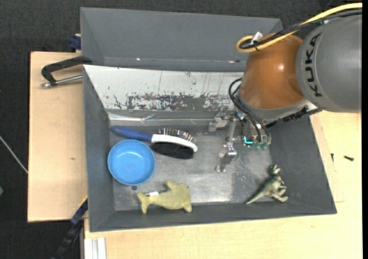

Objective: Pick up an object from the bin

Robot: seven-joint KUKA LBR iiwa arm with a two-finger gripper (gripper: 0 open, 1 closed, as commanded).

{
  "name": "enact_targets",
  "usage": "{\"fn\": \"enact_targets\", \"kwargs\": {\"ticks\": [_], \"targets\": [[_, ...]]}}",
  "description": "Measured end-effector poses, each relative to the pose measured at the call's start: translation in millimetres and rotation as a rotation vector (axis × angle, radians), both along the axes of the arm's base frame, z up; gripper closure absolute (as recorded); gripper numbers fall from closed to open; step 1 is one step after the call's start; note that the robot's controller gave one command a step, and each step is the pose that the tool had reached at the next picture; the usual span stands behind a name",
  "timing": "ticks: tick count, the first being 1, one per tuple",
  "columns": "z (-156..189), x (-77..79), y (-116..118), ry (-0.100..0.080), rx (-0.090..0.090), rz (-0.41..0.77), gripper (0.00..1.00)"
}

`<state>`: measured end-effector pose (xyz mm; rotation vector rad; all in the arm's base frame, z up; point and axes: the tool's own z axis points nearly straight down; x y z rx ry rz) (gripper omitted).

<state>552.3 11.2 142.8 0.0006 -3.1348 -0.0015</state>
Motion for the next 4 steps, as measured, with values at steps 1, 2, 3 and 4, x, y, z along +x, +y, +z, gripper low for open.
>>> {"fn": "enact_targets", "kwargs": {"ticks": [1,2,3,4], "targets": [[-72,29.1,79,-0.015,0.001,0.039,0.00],[-40,19.3,94,-0.014,0.002,-0.014,0.00],[-42,19.7,81,-0.010,0.000,-0.126,0.00],[-70,23.4,90,-0.011,0.002,-0.236,0.00]]}}
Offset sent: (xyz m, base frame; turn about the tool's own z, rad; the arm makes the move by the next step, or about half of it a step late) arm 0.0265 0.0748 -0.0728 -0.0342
